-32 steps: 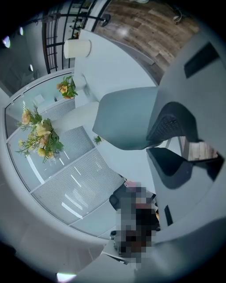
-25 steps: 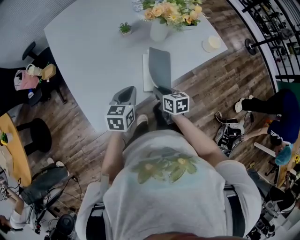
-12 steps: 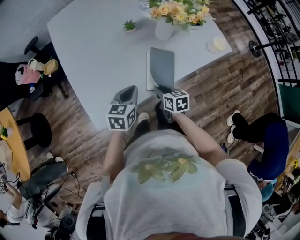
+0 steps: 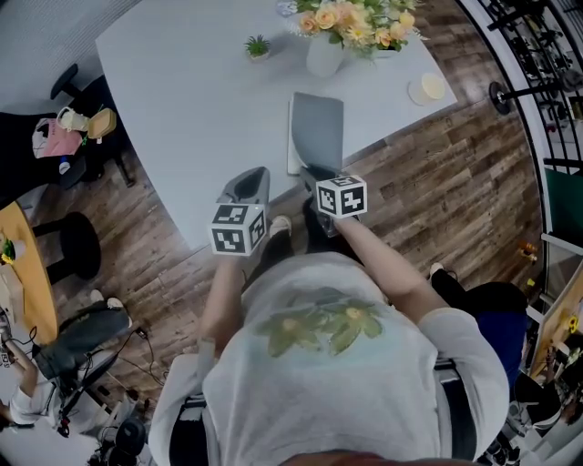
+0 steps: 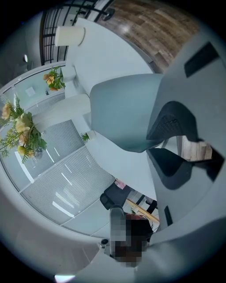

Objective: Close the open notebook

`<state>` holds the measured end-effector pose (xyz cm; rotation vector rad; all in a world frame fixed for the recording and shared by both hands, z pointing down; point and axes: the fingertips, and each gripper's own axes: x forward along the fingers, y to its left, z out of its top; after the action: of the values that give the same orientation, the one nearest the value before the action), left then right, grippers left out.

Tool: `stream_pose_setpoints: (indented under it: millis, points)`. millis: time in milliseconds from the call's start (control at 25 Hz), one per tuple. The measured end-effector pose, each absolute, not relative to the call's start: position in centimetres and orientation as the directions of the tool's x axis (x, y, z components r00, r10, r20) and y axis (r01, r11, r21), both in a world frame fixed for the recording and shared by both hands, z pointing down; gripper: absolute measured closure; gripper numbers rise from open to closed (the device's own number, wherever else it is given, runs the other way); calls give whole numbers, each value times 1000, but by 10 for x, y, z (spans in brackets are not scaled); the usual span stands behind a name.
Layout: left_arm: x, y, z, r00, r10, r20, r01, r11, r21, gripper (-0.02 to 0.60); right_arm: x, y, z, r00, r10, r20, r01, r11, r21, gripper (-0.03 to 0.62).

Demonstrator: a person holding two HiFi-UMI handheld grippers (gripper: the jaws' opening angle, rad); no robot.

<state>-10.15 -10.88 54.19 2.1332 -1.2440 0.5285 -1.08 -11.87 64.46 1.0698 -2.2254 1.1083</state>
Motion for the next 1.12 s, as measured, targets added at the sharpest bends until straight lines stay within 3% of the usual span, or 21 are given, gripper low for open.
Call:
stream_pose_setpoints:
  millis: [520,1120]
  points:
    - [-104,-103,546,463,-638,616,-886,-345,308,578,-19,-119,654,-601,-415,682,-792,420,-442,523]
    - [-99,-99,545,476,-630,613,-879,-363,310,578,-30,-119,671,-490,-322,810,-759,614,-215,520]
